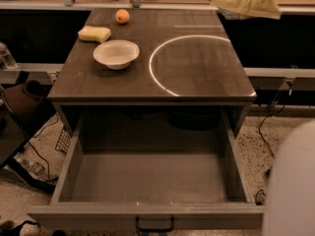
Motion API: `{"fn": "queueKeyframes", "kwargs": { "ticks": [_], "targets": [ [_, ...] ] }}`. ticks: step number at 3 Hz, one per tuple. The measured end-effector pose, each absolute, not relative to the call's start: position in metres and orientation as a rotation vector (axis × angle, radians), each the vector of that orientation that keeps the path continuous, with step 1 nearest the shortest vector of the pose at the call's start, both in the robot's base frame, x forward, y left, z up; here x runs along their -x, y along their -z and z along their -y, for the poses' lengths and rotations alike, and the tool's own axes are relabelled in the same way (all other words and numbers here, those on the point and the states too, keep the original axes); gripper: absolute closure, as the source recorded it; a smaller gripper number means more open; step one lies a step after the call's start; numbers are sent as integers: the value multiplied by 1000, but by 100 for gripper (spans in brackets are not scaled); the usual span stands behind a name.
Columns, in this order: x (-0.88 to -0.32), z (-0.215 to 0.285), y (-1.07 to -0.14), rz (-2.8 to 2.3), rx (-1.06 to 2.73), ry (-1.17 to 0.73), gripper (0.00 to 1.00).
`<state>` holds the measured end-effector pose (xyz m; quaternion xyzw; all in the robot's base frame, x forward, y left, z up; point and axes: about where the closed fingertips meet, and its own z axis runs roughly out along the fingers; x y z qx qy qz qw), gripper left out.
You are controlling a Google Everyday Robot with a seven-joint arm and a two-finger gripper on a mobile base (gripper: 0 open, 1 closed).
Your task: Place brown chip bag into top drawer
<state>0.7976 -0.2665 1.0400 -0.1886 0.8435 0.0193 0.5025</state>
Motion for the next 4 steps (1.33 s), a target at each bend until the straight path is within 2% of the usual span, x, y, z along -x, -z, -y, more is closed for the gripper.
{"fn": "queueKeyframes", "kwargs": {
  "ticks": [1,3,4],
  "targets": [
    [-706,277,-1107,-1927,433,-24,100],
    [-698,279,-1094,-1929,425,-57,100],
    [-662,281,-1077,-1908,414,-124,100]
  ]
}}
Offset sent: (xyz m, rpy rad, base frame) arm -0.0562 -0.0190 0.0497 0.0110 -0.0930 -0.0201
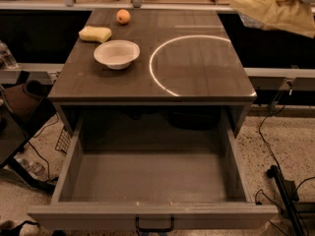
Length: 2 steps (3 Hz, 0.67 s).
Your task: Place brown chip bag into top drawer
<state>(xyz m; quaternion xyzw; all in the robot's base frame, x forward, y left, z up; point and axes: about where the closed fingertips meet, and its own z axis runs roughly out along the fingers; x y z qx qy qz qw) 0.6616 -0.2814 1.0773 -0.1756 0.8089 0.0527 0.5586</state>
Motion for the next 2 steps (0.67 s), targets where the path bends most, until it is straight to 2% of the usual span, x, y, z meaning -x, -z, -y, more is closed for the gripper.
{"fn": "queueKeyframes", "kwargs": {
  "ticks": [2],
  "targets": [
    [-554,244,-993,-1935,510,-350,100]
  ]
}}
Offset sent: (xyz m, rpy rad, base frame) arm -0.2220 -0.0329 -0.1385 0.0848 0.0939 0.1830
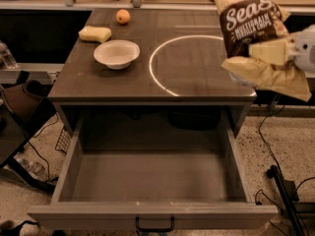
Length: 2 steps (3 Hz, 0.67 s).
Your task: Place brown chip bag into top drawer
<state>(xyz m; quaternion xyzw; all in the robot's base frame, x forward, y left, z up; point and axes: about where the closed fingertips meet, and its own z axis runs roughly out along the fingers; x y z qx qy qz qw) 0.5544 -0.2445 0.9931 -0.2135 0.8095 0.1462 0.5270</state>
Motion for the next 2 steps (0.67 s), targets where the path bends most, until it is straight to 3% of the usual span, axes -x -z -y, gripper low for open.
{"fn": "queueKeyframes", "kwargs": {
  "ticks": [2],
  "targets": [
    [-438,272,-942,-1877,781,-481,100]
  ]
}}
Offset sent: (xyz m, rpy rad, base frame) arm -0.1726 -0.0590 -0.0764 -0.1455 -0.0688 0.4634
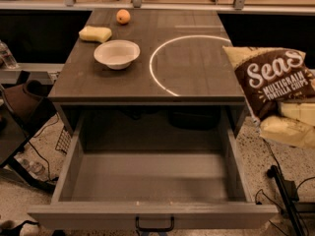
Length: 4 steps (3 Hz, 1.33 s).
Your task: Place brown chip bag into top drawer
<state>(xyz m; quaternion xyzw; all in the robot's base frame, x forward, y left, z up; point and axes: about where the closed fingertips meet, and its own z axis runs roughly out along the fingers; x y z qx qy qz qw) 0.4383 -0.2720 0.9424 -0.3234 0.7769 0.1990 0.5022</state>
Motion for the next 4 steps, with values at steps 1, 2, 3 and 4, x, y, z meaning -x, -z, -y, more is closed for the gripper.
{"fn": "queueKeyframes", "kwargs": {
  "ticks": [1,2,3,4],
  "targets": [
    [-436,260,-943,-1866,836,-486,100],
    [-443,261,-947,-1875,791,-481,100],
    [-437,246,-929,-1881,859,-476,100],
    [-415,198,-865,-1880,1046,-531,100]
  ]
}}
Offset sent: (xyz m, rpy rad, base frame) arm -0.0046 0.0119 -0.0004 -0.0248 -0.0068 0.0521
